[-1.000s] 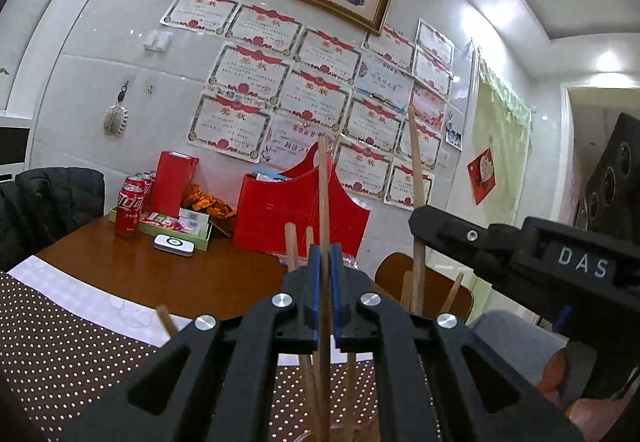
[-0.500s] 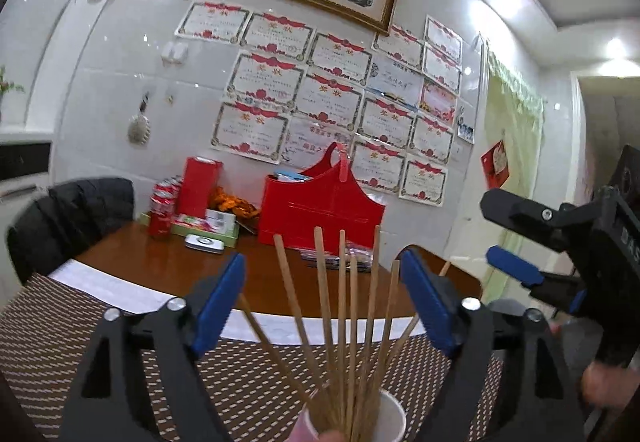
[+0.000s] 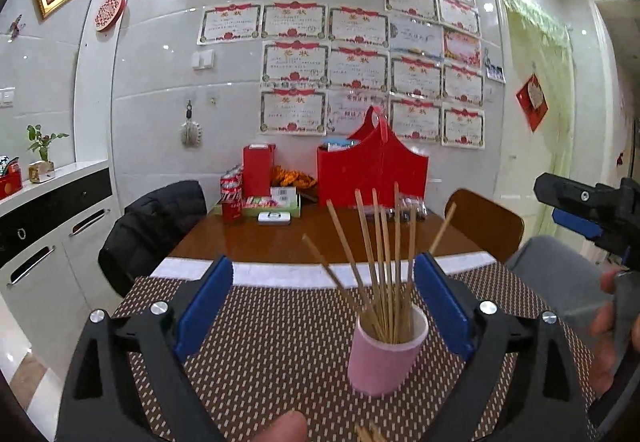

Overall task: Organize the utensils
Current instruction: 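Move the open right gripper back over the chopstick pile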

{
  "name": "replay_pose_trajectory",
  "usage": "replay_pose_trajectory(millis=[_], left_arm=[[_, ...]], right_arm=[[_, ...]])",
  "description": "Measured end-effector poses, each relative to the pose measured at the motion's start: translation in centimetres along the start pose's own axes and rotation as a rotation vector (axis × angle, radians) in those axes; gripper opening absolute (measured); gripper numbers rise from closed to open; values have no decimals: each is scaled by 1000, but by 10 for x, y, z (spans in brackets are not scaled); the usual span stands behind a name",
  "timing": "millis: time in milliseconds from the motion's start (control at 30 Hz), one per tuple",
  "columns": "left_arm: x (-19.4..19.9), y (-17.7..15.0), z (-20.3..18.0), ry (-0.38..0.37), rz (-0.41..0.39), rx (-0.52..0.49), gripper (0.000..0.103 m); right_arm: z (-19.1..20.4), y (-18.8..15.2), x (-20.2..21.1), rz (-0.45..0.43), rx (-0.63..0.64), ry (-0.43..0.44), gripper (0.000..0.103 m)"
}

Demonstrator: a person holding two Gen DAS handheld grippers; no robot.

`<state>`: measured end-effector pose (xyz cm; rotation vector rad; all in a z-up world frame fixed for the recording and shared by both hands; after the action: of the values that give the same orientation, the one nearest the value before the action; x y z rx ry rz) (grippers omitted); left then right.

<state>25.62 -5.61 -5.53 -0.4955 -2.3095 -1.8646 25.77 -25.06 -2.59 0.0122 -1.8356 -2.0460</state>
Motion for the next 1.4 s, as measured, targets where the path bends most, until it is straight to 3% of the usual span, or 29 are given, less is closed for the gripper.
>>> replay_pose_trajectory(millis=[233, 533, 967, 1400], left_arm=[[41, -28, 16, 40, 68, -7, 91], [64, -84, 30, 65, 201, 4, 91], [66, -184, 36, 61, 456, 18, 91], [55, -250, 18, 79, 613, -33, 91]], right_arm=[[15, -29, 40, 68, 27, -14, 97], [14, -101, 73, 218, -9, -27, 97], [4, -175, 87, 361, -31, -27, 97], [1, -224, 85, 453, -75, -17, 97]])
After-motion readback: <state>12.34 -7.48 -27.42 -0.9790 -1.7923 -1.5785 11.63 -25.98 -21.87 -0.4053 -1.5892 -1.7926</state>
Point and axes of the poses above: each gripper's, at about its wrist camera, not at the fingertips, and x roughly against the way its jaws point, z to its left, y to its top, the point moved 10 cm from there along -x, roughly the way its jaws point, and after that the axes turned 12 degrees about x, right-handed, at the moved point
